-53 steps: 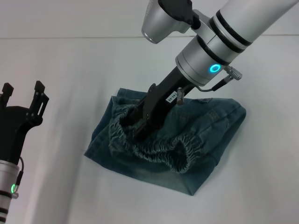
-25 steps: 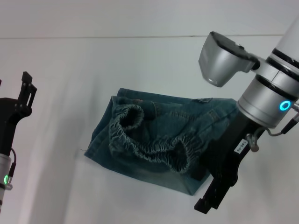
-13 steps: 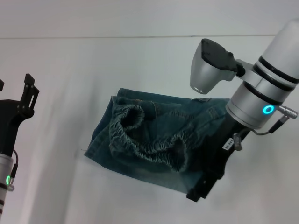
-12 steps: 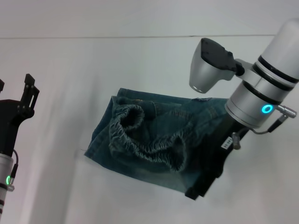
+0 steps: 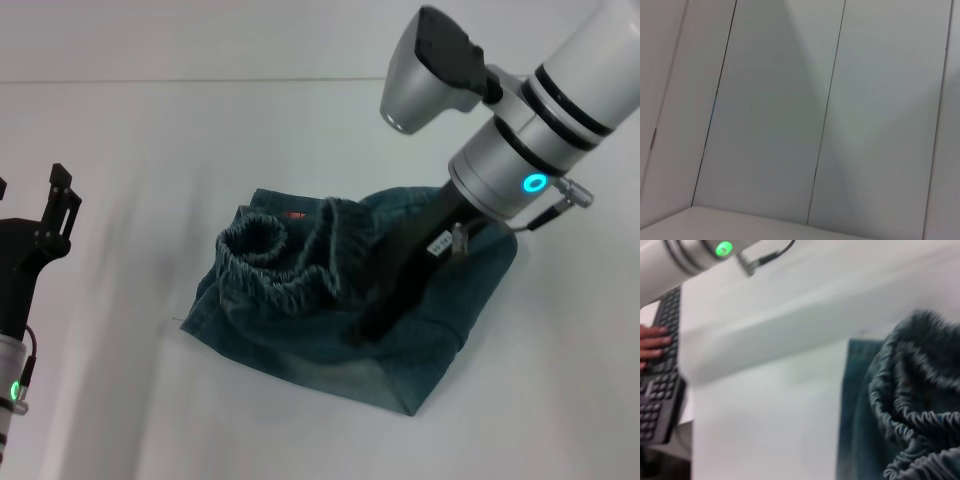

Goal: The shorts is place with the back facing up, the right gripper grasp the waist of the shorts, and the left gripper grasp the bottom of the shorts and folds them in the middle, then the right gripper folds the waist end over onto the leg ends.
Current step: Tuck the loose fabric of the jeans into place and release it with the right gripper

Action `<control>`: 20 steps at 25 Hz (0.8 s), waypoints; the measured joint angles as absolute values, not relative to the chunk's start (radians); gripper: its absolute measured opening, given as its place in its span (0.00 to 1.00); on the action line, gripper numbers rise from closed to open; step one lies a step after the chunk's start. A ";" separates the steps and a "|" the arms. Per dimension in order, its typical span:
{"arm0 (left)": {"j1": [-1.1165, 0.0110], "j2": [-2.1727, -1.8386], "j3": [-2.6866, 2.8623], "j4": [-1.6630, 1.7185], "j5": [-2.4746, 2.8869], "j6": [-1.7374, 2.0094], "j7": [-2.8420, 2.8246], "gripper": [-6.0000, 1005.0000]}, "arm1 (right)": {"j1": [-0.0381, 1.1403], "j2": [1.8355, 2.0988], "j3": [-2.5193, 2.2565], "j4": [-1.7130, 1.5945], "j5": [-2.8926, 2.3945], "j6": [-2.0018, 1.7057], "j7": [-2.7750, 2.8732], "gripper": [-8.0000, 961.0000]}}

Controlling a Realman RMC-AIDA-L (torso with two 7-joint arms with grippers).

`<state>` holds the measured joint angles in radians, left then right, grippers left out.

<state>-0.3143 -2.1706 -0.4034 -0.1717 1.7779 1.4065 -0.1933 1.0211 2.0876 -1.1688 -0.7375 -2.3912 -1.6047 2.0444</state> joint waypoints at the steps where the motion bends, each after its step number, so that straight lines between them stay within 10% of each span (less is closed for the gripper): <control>1: -0.313 -2.171 -0.403 -0.172 1.778 1.406 -0.193 0.77 | 1.021 2.088 -1.167 -0.744 -2.391 -1.590 2.046 0.99; 20: -0.301 -2.169 -0.417 -0.135 1.778 1.407 -0.249 0.77 | 1.002 2.101 -1.304 -0.652 -2.190 -0.945 2.116 0.99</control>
<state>-0.3009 -2.1690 -0.4173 -0.1352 1.7779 1.4070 -0.2493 1.0020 2.1007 -1.3043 -0.6523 -2.1903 -0.9445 2.1160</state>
